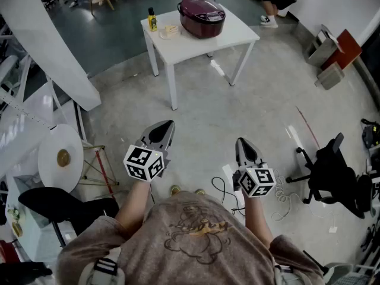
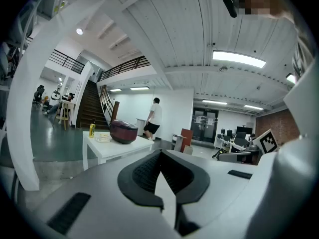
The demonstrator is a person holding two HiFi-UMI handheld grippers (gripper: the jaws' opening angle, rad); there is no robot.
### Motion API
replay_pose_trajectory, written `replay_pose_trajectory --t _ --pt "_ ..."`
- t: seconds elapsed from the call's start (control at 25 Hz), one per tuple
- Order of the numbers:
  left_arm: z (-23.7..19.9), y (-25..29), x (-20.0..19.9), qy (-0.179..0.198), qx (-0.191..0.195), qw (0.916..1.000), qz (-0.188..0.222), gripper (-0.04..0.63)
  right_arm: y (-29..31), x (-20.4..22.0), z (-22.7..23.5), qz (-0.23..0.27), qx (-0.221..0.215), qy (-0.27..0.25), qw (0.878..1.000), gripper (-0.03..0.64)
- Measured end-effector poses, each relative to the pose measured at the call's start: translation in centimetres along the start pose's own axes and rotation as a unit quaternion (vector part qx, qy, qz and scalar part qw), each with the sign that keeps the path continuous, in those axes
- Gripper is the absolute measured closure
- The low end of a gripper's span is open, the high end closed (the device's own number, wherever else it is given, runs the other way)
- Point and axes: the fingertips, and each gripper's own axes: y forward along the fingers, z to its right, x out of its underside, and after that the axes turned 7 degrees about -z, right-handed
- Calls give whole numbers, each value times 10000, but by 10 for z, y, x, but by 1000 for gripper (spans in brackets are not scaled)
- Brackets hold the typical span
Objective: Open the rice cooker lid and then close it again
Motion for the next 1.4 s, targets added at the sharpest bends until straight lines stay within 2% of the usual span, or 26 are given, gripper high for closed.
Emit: replay_pose_trajectory --t 0.4,0.52,0.8,1.04,1.4 --pt "-10 5 0 8 115 9999 -53 575 12 -3 -14 135 75 65 9999 615" --pt "-13 7 2 -40 245 9997 -92 575 13 6 -18 67 145 31 9999 615" --pt "-26 23 5 -37 431 9989 -171 575 29 34 -22 -126 311 329 9989 614" --pt "-45 54 -3 200 385 9989 -170 575 63 16 -7 69 336 307 9989 614" --pt "-81 123 -32 -29 247 9997 -74 575 139 -24 32 120 110 214 9996 614"
